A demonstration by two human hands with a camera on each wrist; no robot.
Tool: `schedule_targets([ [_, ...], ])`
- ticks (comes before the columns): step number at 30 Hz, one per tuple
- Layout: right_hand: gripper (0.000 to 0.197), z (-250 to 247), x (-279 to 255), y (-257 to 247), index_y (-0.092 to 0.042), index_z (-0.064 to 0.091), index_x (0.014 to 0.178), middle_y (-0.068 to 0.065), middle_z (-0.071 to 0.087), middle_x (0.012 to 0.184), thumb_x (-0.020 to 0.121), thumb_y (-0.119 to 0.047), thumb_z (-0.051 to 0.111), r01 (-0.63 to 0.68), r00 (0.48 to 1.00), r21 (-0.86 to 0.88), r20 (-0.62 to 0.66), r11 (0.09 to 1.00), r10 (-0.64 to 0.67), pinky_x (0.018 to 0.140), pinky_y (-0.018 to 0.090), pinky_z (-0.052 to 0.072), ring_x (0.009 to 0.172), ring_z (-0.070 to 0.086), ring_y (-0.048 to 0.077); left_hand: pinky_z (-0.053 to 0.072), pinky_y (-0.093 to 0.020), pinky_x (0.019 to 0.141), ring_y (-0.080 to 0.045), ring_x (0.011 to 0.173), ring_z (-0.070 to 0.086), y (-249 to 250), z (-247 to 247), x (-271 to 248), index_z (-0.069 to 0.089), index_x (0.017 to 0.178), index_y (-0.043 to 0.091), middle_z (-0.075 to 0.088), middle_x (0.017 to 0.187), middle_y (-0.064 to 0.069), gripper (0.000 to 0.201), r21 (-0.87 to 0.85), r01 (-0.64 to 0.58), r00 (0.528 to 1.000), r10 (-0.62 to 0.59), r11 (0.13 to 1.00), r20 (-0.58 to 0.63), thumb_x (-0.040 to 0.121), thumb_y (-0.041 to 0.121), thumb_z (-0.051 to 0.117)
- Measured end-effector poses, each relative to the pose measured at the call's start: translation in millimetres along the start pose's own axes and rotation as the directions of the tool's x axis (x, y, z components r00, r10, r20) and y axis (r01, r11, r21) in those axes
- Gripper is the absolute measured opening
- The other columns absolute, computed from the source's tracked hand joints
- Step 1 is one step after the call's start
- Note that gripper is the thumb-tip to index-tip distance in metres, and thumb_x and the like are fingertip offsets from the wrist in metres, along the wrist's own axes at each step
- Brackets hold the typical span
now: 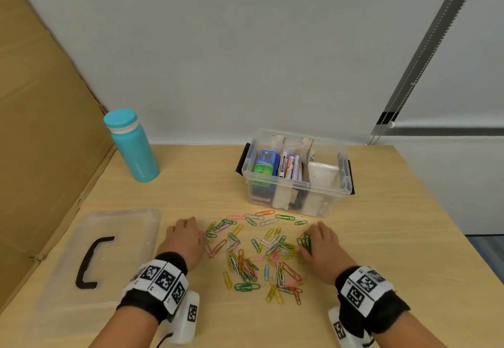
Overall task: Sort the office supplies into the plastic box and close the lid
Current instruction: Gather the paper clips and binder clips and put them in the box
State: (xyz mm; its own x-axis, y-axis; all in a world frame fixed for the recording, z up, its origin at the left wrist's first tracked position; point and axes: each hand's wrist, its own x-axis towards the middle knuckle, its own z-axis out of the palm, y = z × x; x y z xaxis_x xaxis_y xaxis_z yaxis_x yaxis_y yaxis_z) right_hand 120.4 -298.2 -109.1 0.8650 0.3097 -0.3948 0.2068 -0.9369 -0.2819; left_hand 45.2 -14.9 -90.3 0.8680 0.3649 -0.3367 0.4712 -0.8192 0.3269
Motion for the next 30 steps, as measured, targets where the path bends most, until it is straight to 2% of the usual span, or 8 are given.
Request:
schedule_targets([
  [4,0.106,24,-17,-15,-0.003,-0.009,0.149,0.012,-0.02,0.157,0.069,-0.072,-0.018,0.169,0.985,-0.121,0.062,0.978,-0.163,0.117,0.031,-0.006,0.145,-0.018,0.028,0.028,-0.03,0.115,-0.023,0.137,0.031,14,29,-24,0.027,0.145,0.014,0.029,0.152,-0.005,0.053,-0.084,-0.219,0.966,0.228,0.972,0.121,0.095,0.018,0.043],
  [7,0.066,22,-19,-13,-0.012,0.009,0.152,0.001,0.0,0.16,0.099,-0.049,0.021,0.246,0.969,0.024,0.01,0.969,-0.247,0.119,0.028,0.008,0.148,-0.001,0.02,0.024,-0.025,0.115,-0.019,0.139,0.029,16,25,-22,0.027,0.147,0.017,0.028,0.153,-0.002,0.057,-0.161,-0.274,0.958,0.284,0.948,0.039,0.094,0.012,0.045],
  [10,0.045,12,-6,-6,-0.017,0.037,0.14,-0.002,0.036,0.143,0.098,-0.031,0.04,0.306,0.939,0.052,-0.179,0.951,-0.293,0.108,0.026,0.034,0.129,0.036,0.015,0.034,-0.029,0.11,-0.019,0.13,0.041,-2,2,-12,0.036,0.142,0.022,0.037,0.144,-0.001,0.055,-0.137,-0.21,0.977,0.203,0.968,-0.065,0.09,0.01,0.05],
  [13,0.039,-1,11,-6,-0.015,0.043,0.134,-0.002,0.04,0.134,0.097,-0.027,0.041,0.293,0.926,-0.002,-0.25,0.956,-0.284,0.1,0.029,0.042,0.121,0.042,0.016,0.045,-0.034,0.1,-0.019,0.116,0.052,-24,-16,-9,0.039,0.138,0.023,0.044,0.133,-0.001,0.051,-0.001,-0.089,0.993,0.089,0.996,-0.072,0.089,0.017,0.053],
  [19,0.049,6,31,-21,-0.008,0.026,0.145,0.006,0.022,0.149,0.1,-0.029,0.031,0.27,0.951,-0.084,-0.133,0.959,-0.28,0.111,0.033,0.032,0.135,0.025,0.022,0.049,-0.033,0.094,-0.021,0.109,0.055,-18,8,-31,0.045,0.13,0.012,0.045,0.127,-0.004,0.04,0.263,0.048,0.998,-0.054,0.963,0.015,0.091,0.008,0.042],
  [24,0.05,20,14,-31,-0.008,0.024,0.146,0.006,0.023,0.144,0.097,-0.014,0.035,0.311,0.942,-0.134,-0.087,0.941,-0.323,0.108,0.031,0.036,0.132,0.027,0.022,0.047,-0.028,0.095,-0.02,0.107,0.055,6,27,-38,0.048,0.133,0.017,0.043,0.13,-0.005,0.045,0.119,-0.144,0.989,0.139,0.982,0.054,0.09,0.004,0.043],
  [27,0.04,11,14,-34,-0.009,0.04,0.135,0.006,0.036,0.132,0.096,-0.012,0.036,0.348,0.932,-0.116,-0.066,0.93,-0.357,0.101,0.031,0.04,0.12,0.04,0.022,0.046,-0.022,0.095,-0.017,0.107,0.058,16,19,-24,0.042,0.139,0.021,0.045,0.133,-0.002,0.047,-0.034,-0.198,0.98,0.199,0.98,0.014,0.093,0.011,0.045],
  [30,0.04,-8,33,-40,-0.01,0.044,0.133,0.005,0.041,0.127,0.093,-0.01,0.041,0.372,0.918,-0.095,-0.114,0.923,-0.381,0.097,0.032,0.044,0.118,0.045,0.022,0.038,-0.032,0.11,-0.021,0.131,0.042,20,4,3,0.029,0.147,0.015,0.031,0.15,-0.002,0.056,0.022,-0.139,0.989,0.14,0.99,-0.054,0.093,0.01,0.044],
])
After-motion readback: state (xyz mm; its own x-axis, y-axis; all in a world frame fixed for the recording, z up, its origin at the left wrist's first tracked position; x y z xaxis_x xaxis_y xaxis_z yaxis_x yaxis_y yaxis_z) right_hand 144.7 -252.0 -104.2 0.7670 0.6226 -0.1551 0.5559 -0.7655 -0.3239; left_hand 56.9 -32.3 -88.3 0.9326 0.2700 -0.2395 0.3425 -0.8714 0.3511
